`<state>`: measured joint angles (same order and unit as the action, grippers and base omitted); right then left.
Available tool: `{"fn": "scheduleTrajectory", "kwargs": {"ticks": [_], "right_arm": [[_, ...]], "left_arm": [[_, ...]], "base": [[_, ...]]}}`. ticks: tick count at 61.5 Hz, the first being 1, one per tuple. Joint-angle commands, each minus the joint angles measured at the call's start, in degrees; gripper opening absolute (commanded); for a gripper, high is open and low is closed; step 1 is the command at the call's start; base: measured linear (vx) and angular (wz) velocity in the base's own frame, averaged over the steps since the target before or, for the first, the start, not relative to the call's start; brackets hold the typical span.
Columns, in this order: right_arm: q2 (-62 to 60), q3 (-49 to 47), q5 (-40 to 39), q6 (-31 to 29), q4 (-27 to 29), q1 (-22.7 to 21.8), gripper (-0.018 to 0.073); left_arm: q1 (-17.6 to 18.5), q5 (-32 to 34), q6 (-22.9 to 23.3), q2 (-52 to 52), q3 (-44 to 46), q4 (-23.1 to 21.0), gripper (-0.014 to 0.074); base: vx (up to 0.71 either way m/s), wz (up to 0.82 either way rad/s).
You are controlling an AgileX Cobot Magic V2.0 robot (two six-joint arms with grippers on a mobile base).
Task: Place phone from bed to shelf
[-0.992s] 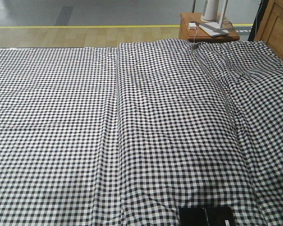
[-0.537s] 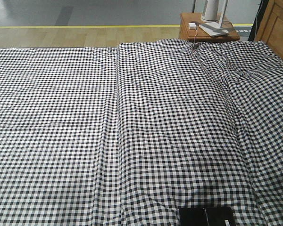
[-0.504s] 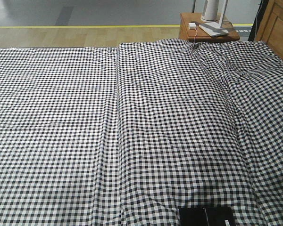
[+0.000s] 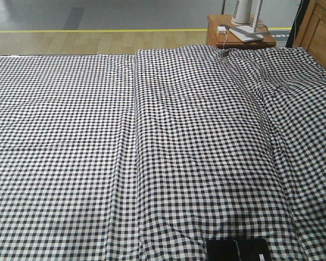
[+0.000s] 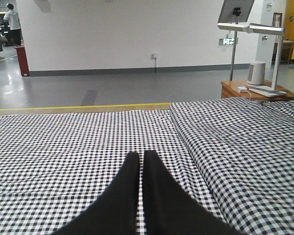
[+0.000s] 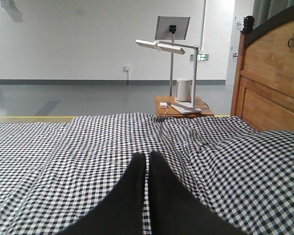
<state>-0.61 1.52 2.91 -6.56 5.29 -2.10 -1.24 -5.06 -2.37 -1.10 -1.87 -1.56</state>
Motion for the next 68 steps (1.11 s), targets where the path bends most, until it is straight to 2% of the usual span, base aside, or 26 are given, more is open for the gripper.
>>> {"fn": "scheduleTrajectory", "kwargs": {"ticks": [1,16,22,36,43,55,68], "right_arm": [[-0.7,0.6,-4.7,0.1,-0.1,-0.2,-0.0006],[-0.7,0.6,-5.7,0.1,0.0,-0.2,-0.0006],[-0.7,0.5,-8.4,0.1,0.0,-0.2,-0.0006],[-0.7,-0.2,-22.3,0.1,0.0,-0.2,-0.0006],[-0.7,-4.2,-26.9,0.1,0.0,-0.2,-0.0006],[-0.1,-16.8,-24.4,-0.1,0.0,-0.2,-0.0006],[8.7,-34.0,-8.7,-0.4,0.0,-0.2,-0.0006]], "left_arm": [[-0.2,4.2,0.5,-0.4,1.4,-0.6,0.0001],[-0.2,4.2,0.5,-0.4,1.4,-0.6,0.0001],[-0.2,4.2,0.5,-0.4,1.4,-0.6,0.0001],[-0.2,4.2,0.5,-0.4,1.4,-0.6,0.0001],[-0.2,4.2,0.5,-0.4,1.4,-0.6,0.0001],[-0.2,4.2,0.5,-0.4,1.4,-0.6,0.0001],[-0.2,4.2,0.5,-0.4,1.4,-0.6,0.0001]], "base": [[0.00,0.00],[0.00,0.00],[0.00,0.00],[0.00,0.00],[0.00,0.00],[0.00,0.00],[0.00,0.00]]}}
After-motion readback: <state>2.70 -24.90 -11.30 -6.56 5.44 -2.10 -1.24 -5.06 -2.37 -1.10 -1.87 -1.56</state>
